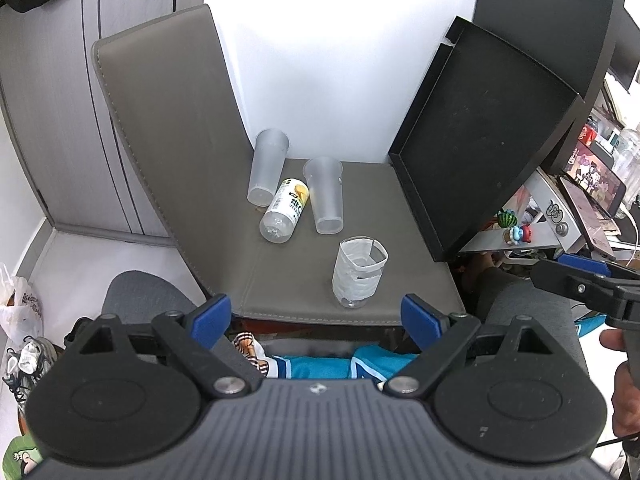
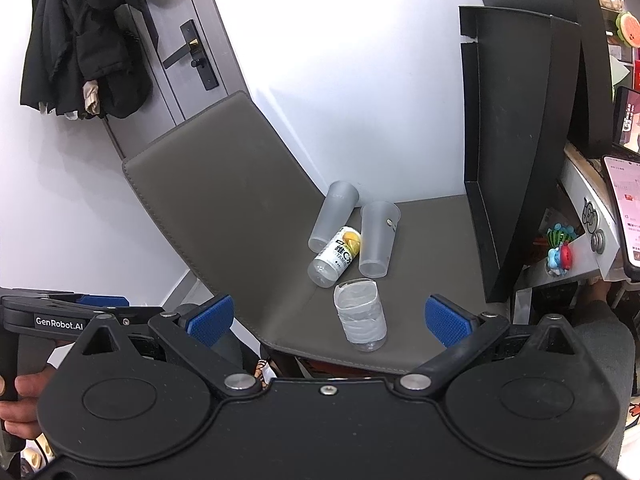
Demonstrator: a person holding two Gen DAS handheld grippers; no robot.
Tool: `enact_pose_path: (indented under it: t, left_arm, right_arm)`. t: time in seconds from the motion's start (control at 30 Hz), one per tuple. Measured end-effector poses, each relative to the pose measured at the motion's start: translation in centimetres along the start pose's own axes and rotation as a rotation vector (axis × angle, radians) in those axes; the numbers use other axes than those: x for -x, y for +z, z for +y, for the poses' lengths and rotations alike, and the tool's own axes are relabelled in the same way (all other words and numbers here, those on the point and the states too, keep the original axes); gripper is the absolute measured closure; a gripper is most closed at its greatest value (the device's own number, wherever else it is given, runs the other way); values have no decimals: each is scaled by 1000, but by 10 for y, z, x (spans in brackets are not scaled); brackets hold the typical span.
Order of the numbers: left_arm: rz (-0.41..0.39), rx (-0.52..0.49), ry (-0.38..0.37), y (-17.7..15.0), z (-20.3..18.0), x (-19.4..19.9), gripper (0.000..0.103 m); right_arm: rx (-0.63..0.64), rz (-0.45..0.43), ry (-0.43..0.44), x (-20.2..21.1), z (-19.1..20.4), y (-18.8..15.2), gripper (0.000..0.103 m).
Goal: Flip cup upright
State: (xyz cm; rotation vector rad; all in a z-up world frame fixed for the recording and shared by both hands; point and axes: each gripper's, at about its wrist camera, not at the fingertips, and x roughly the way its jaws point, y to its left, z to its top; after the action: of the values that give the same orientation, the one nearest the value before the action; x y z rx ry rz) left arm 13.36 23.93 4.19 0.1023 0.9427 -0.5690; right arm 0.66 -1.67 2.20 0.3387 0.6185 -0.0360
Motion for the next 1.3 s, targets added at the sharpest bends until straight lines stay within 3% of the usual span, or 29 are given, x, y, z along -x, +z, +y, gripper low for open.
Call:
enact_pose_path:
  t: [1.3]
  left_arm:
    - [9, 1, 4, 1, 9, -2, 12]
  right_arm:
    - [-3, 13, -32, -6, 1, -2, 0]
